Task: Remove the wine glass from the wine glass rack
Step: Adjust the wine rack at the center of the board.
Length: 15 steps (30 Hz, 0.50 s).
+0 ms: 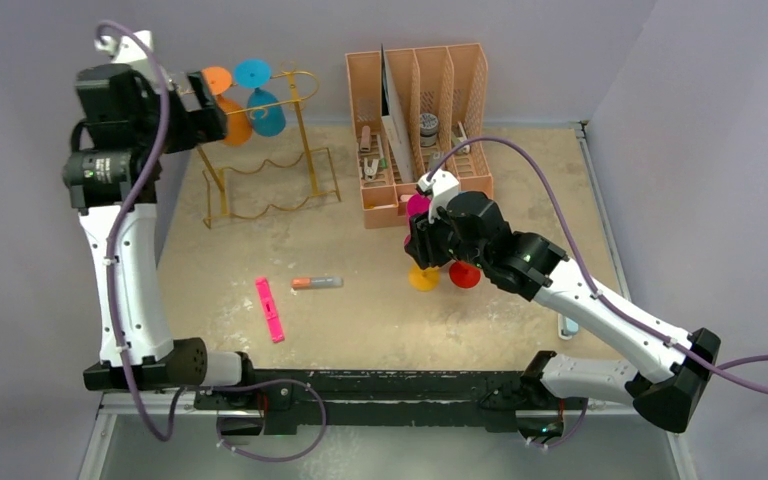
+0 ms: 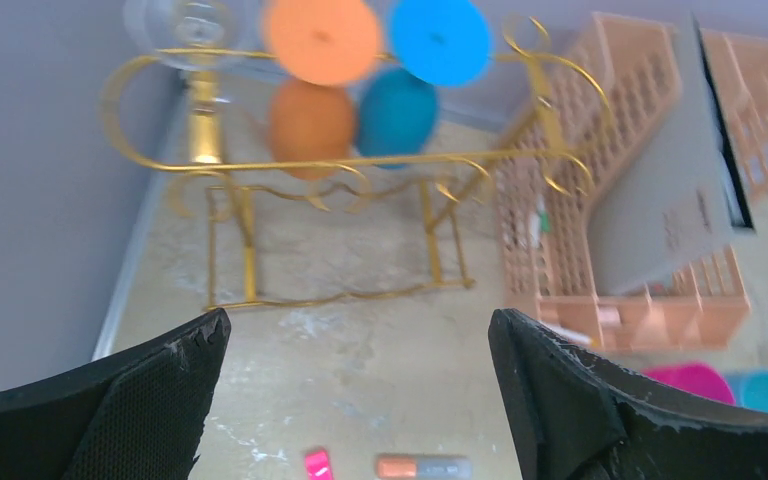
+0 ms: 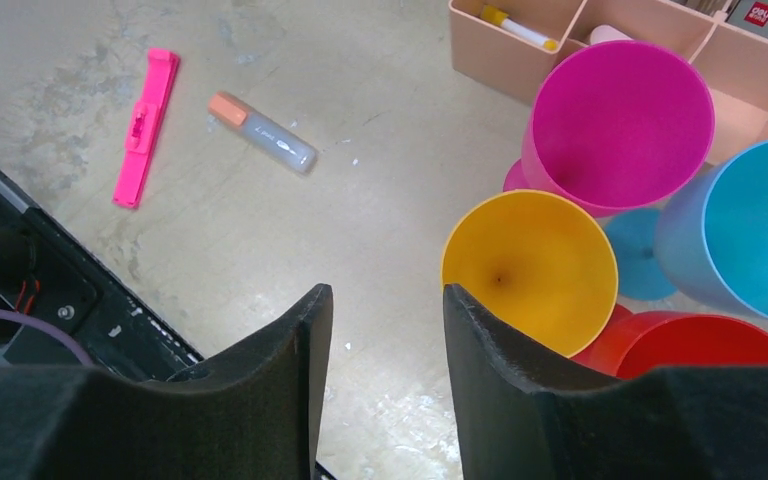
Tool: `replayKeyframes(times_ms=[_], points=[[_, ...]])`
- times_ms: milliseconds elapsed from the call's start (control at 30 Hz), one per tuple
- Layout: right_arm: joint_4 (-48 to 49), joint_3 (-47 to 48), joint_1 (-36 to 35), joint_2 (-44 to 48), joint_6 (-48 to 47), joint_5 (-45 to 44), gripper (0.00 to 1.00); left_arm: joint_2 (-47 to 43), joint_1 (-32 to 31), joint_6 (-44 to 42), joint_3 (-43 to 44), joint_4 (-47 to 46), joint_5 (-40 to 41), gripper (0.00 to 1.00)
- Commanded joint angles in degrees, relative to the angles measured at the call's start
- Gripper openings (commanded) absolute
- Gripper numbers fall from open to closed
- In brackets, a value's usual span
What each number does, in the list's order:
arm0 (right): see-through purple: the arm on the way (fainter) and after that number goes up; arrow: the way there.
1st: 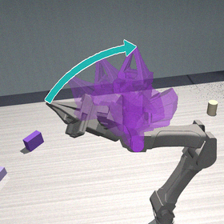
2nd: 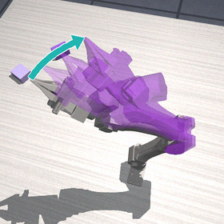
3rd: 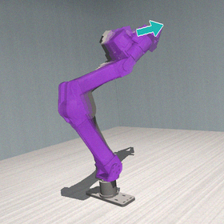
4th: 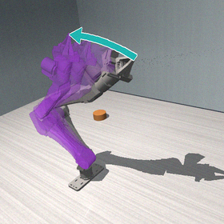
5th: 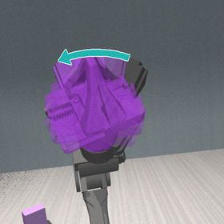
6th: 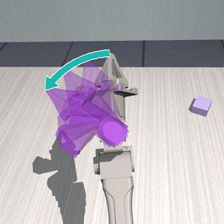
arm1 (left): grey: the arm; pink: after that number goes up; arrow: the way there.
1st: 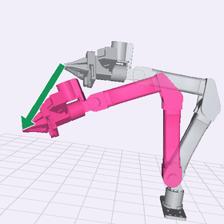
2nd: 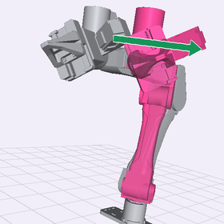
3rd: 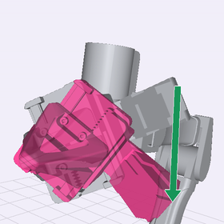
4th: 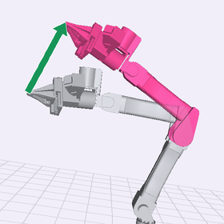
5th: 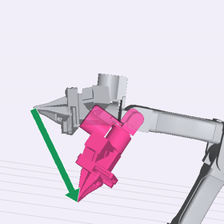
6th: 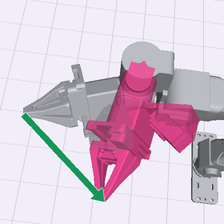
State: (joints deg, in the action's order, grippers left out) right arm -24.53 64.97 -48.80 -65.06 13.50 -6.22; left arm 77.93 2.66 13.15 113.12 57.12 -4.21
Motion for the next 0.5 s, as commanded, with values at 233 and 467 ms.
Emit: replayKeyframes(times_ms=[233,467], points=[[-4.0,2.73,-0.07,1.64,3.59,3.81,0.52,3.75,21.23,3.42,3.61,-4.28,-9.43,1.0],[-5.27,3.48,-0.05,0.74,1.74,5.19,0.52,8.92,23.2,-5.0,5.1,-9.81,-14.92,1.0]])
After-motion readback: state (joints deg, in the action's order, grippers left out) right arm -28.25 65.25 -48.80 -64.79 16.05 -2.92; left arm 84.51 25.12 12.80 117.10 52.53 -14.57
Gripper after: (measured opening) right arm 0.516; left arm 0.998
